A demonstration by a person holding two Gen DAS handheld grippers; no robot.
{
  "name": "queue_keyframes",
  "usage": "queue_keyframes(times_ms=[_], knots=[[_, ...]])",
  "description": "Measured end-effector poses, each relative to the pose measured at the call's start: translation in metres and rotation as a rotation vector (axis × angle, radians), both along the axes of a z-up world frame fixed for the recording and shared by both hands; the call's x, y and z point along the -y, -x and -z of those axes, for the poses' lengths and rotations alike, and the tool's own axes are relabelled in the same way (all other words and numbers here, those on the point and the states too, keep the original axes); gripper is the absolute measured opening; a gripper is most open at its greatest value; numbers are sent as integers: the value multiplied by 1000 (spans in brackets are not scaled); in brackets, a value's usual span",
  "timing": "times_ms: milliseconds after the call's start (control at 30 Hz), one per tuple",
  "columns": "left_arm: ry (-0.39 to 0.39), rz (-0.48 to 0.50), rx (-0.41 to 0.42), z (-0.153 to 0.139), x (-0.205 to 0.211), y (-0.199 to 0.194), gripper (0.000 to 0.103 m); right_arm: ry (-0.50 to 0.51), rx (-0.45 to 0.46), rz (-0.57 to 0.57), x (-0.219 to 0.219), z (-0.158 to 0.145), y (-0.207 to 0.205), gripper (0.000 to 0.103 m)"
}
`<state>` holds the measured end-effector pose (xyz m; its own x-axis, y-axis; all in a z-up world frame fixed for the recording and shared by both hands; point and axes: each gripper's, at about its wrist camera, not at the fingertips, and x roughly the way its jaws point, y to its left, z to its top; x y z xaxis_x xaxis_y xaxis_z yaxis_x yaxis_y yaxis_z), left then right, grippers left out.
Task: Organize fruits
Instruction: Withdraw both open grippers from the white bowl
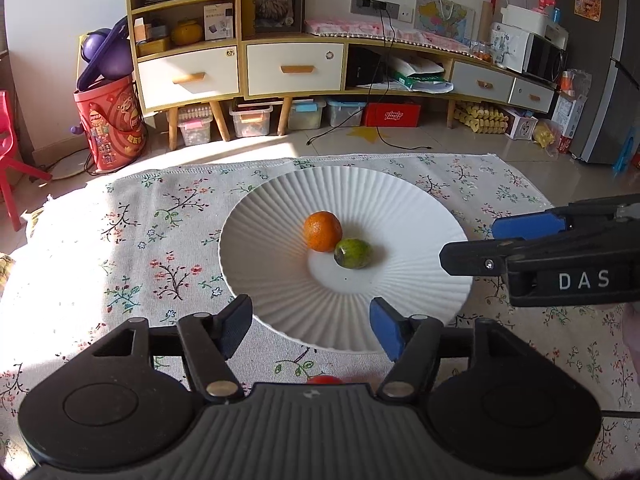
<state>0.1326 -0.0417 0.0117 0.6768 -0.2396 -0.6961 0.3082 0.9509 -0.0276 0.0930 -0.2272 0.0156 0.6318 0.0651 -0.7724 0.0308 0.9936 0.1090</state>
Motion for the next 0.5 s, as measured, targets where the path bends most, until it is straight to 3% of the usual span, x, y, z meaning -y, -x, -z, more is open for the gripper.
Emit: queue_keyframes(times_ms=[333, 500], knots=[[11, -10, 4, -6, -19, 24, 71, -2, 26, -15, -11, -8, 22, 68], [5, -6, -4, -4, -29, 36, 72, 1, 27, -27, -15, -7, 30, 73]])
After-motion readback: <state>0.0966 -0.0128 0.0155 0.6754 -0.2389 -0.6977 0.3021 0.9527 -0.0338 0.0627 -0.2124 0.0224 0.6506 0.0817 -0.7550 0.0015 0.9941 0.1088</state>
